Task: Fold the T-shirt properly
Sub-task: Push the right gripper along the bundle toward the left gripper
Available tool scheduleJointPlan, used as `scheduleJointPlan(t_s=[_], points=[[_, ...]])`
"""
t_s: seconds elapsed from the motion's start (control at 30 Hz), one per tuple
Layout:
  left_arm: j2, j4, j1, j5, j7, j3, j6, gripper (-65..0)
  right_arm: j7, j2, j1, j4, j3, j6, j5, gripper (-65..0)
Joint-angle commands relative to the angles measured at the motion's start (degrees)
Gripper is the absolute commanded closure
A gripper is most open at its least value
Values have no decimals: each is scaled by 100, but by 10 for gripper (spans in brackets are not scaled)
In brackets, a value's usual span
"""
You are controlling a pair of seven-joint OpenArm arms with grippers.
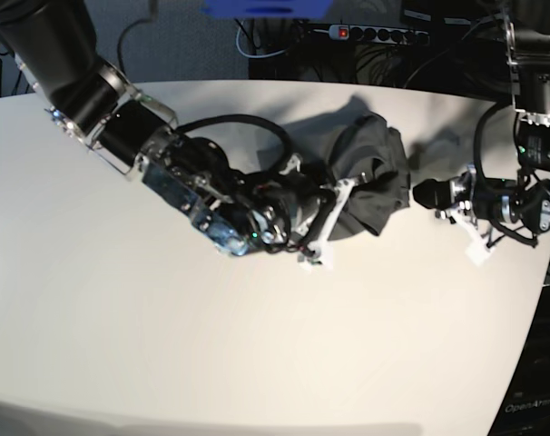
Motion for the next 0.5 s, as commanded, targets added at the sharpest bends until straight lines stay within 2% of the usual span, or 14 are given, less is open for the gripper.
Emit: scheduleJointPlan(t_s=[0.0,0.27,0.47], points=[[-115,87,-90,-114,-16,-37,-24,-20,104,3,175,51,57,41,76,-1],[-106,78,-99,-114,-16,-46,-15,-20,253,-5,166,42,49,217,67,-1],[-115,96,-99,-114,-16,-54,-15,-20,262,-5,166,42,40,225,67,-1]])
